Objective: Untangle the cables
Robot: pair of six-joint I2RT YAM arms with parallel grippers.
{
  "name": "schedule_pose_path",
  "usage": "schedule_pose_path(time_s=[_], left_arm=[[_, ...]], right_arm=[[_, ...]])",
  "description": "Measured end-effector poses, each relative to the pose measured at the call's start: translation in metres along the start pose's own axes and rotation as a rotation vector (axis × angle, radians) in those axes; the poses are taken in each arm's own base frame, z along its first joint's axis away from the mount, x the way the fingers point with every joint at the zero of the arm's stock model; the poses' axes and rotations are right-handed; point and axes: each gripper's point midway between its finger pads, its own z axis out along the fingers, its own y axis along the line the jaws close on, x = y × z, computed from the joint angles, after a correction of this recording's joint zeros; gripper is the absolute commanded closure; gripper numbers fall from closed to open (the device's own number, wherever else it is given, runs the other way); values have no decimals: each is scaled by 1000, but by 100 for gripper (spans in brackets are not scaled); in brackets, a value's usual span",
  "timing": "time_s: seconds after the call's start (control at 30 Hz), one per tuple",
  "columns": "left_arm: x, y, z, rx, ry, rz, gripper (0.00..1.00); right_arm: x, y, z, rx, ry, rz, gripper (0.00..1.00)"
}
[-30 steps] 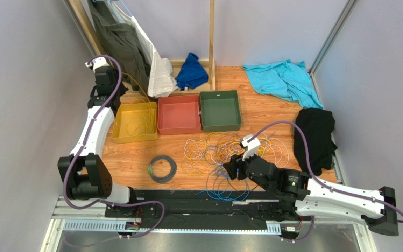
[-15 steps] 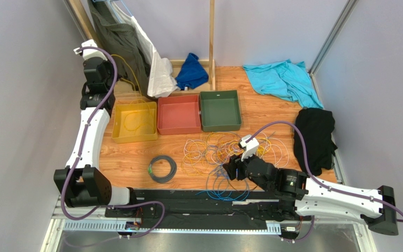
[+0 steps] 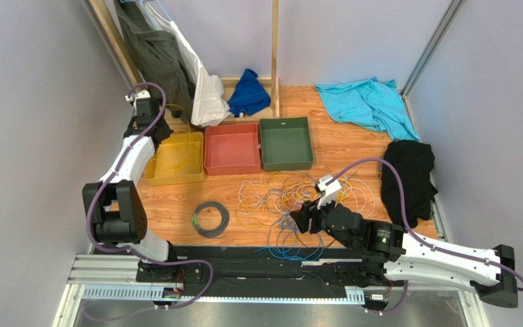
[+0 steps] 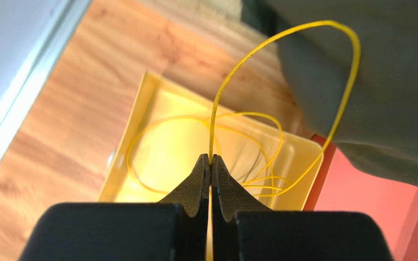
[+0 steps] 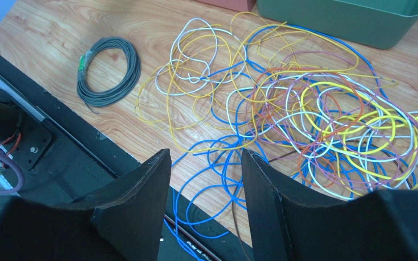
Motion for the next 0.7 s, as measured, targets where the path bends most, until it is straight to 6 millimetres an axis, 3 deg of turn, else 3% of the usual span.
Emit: schedule_pose_path(time_s=[0.17,0.3,0.43,0.57,0.7], left_arm=[[28,10,1,-67,102,-57,100],[71,24,-3,-113,200,-98,100],[109,40,-23,-154,276,-124,100],[111,46,-28,-183,287,-125,100],[100,45,-16,-225,308,-114,100]], right_arm=[[1,0,0,-9,-8,15,46],[6,-1,0,-12,1,19,46],[7,0,-1,-20,-4,30,46],[9,1,-1,-28,2,30,46],[11,2,-1,-33,13,34,46]])
